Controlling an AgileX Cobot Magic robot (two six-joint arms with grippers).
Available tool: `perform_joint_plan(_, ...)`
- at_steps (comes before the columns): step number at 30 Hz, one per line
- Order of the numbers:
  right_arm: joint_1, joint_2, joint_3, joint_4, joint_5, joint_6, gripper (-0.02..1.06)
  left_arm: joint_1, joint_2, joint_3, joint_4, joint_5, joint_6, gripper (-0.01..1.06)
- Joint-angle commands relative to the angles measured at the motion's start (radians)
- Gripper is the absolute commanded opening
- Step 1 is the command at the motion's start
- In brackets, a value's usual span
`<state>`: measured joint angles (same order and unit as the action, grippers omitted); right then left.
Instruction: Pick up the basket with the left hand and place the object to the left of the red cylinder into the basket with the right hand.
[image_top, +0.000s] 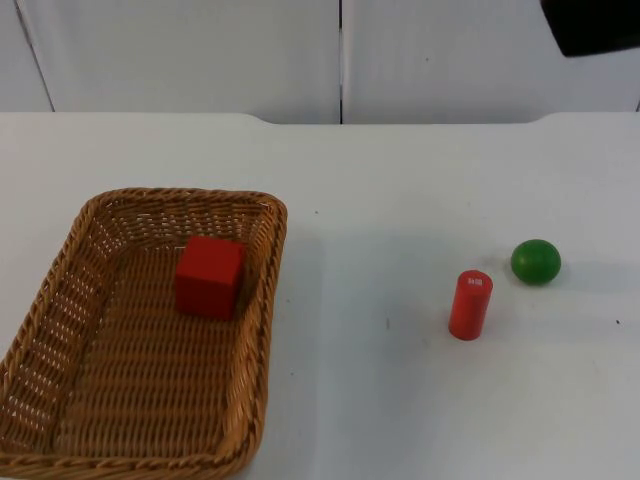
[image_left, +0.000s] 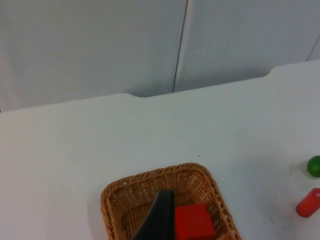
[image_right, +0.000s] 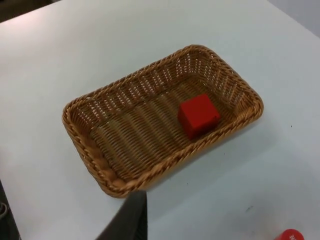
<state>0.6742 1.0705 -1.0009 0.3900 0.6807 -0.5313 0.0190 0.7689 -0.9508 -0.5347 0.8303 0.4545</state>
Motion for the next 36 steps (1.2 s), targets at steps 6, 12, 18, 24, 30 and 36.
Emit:
perform_joint_plan(6,-0.003,-0.03,0.105,0.008,-0.133,0.008,1.05,-0.025,-0.088,-0.001,0.008,0.034,-0.007,0.83)
perform_joint_plan(12,-0.003,-0.068,0.198,0.008,-0.19,0.008,1.05,-0.025,-0.159,-0.001,0.024,0.059,-0.018,0.83)
perform_joint_plan(18,-0.003,-0.106,0.255,0.008,-0.217,0.02,1.05,-0.025,-0.223,-0.001,0.065,0.086,-0.032,0.83)
perform_joint_plan(24,-0.003,-0.154,0.287,0.008,-0.25,0.02,1.05,-0.025,-0.282,0.04,0.086,0.094,-0.061,0.83)
perform_joint_plan(30,-0.003,-0.224,0.315,0.008,-0.262,0.02,1.05,-0.025,-0.368,0.197,0.108,0.088,-0.124,0.83)
perform_joint_plan(36,-0.003,-0.293,0.346,0.005,-0.257,0.02,1.05,-0.025,-0.477,0.261,0.225,0.102,-0.237,0.83)
